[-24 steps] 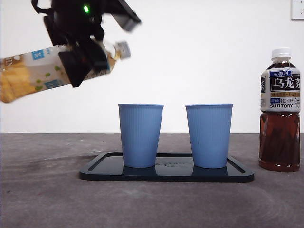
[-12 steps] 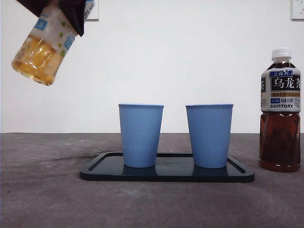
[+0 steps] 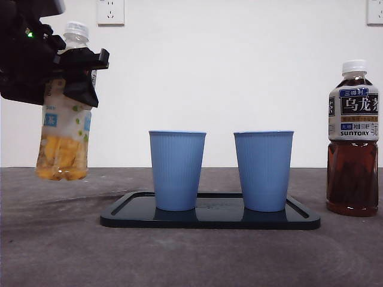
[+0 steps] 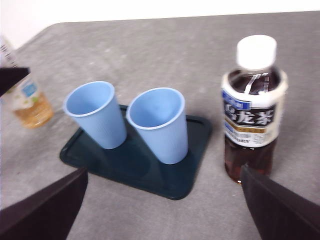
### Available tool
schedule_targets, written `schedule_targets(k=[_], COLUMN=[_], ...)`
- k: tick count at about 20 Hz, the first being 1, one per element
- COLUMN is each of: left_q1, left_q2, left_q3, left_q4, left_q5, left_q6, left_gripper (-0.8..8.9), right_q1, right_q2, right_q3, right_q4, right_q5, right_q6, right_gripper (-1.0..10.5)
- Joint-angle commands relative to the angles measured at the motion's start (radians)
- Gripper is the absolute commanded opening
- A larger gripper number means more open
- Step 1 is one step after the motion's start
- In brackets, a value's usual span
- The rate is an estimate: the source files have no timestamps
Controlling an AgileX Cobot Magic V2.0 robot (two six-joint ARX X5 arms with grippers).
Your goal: Pour the drink into the cup
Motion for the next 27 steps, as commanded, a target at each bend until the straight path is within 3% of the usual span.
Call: schedule_targets(k=[1, 7, 20, 22, 25, 27], left_q1=[0.002, 0.007, 0.006, 0.006, 0.006, 0.006], left_q2=[0.025, 0.151, 0.213, 0.213, 0.196, 0.166], left_q3=[0.016, 0.016, 0.016, 0.016, 0.016, 0.016], left_q4=[0.084, 0.181, 0.183, 0.18, 0.178, 0.155], left_q5=[0.03, 0.067, 0.067, 0.067, 0.067, 0.067], left_q6=[-0.017, -0.009, 0.011, 0.009, 0.008, 0.005], left_gripper=[1.76, 1.76, 1.57, 2.15, 4.33, 4.82], right_q1=[0.005, 0.005, 0.005, 0.005, 0.005, 0.005], right_q2=[0.003, 0.003, 0.003, 0.003, 0.003, 0.003], right_q3=[0.012, 0.012, 0.012, 0.012, 0.012, 0.012], right_q4=[0.007, -0.002, -0.042, -0.042, -0.042, -0.042], right_q5=[-0.008, -0.077, -0.077, -0.078, -0.078, -0.078], right_q6=[-0.013, -0.013, -0.012, -0.012, -0.012, -0.012], right_gripper=[4.9, 4.9, 4.9, 4.9, 4.9, 4.9])
